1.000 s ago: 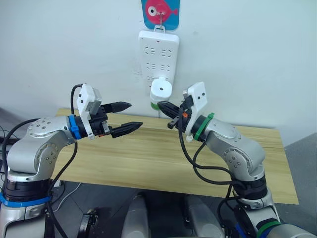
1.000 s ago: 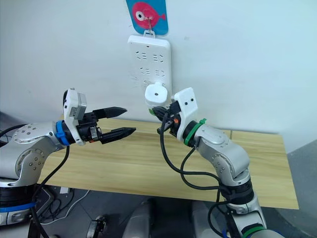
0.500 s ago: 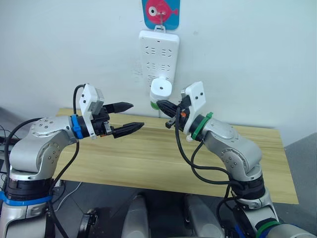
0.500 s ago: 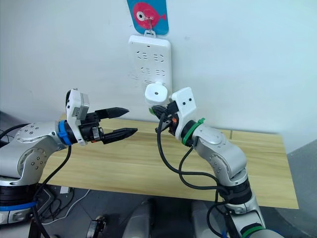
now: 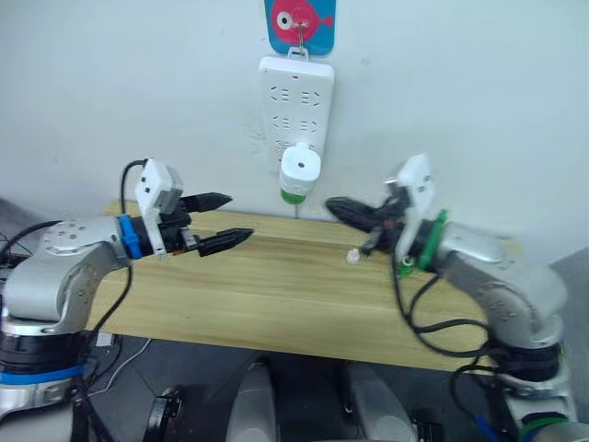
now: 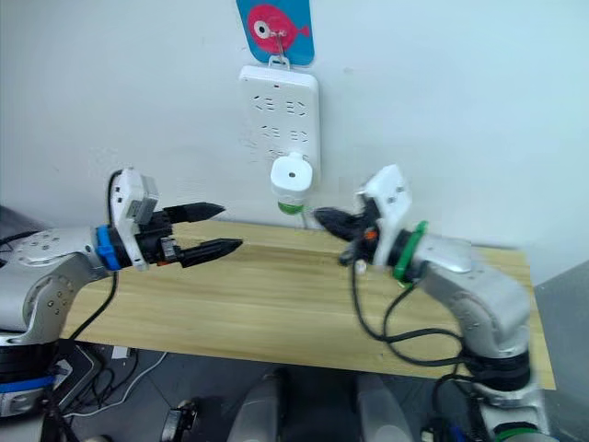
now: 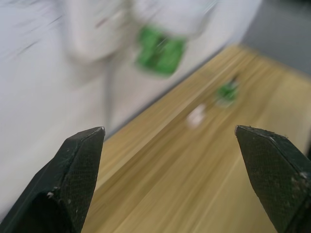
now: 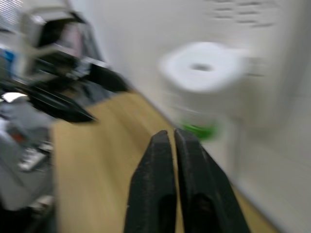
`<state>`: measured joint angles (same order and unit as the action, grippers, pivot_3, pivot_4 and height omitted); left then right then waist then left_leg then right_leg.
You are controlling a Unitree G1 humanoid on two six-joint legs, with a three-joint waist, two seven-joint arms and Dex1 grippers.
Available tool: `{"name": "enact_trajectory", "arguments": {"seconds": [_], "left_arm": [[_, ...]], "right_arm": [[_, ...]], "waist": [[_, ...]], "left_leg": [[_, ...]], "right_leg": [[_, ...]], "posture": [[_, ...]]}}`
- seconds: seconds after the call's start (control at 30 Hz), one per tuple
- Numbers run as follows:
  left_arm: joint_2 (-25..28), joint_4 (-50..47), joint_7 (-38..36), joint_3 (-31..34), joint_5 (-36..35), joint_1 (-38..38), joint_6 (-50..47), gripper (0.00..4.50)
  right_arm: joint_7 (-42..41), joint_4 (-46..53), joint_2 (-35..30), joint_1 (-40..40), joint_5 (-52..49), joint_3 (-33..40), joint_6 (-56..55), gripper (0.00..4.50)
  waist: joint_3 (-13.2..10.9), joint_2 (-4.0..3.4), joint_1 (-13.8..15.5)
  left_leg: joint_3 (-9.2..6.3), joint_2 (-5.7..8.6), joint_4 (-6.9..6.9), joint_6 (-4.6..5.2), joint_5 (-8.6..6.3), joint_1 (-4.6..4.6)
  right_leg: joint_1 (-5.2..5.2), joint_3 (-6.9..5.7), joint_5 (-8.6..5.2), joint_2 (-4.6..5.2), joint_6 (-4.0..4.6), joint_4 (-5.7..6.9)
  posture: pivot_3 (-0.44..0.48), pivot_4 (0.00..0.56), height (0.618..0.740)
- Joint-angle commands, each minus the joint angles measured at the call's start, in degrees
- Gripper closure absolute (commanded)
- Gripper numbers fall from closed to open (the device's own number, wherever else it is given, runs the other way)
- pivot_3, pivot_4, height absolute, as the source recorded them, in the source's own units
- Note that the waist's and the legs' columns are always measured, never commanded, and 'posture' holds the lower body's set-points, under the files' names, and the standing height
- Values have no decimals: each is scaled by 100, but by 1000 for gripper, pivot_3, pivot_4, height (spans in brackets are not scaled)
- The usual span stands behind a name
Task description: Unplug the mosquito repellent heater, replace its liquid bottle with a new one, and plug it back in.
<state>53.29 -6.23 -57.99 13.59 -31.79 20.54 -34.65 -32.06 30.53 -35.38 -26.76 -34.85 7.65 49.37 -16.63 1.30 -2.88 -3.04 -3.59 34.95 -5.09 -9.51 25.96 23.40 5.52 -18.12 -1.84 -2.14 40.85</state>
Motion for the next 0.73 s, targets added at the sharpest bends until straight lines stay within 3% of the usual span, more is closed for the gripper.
{"name": "enact_trajectory", "arguments": {"seconds": [0.03, 0.3, 0.73], "left_arm": [[366, 284, -74, 419, 158, 4, 195, 0], [465, 891, -83, 549, 541, -188, 790, 0], [205, 1116, -185, 113, 678, 183, 967, 0]], "right_arm": [[-765, -453, -723, 331, 350, 571, -891, 2904], [-1297, -1296, -1189, 1038, 738, 1007, -1968, 44], [-1479, -930, -1383, 1834, 642, 1138, -1907, 44]], "waist": [[1, 2, 10], [4, 3, -27], [10, 6, -24]], "left_leg": [[1, -1, -1, 1, -1, -1], [6, -2, 0, 0, 0, -6], [7, -2, 6, -1, 1, -5]], "right_leg": [[0, -1, -1, 0, 1, -2], [0, 3, -2, -1, 5, 9], [-1, 4, -1, -1, 5, 15]], "posture": [[6, 239, 740], [14, 219, 740], [-19, 212, 740]]}}
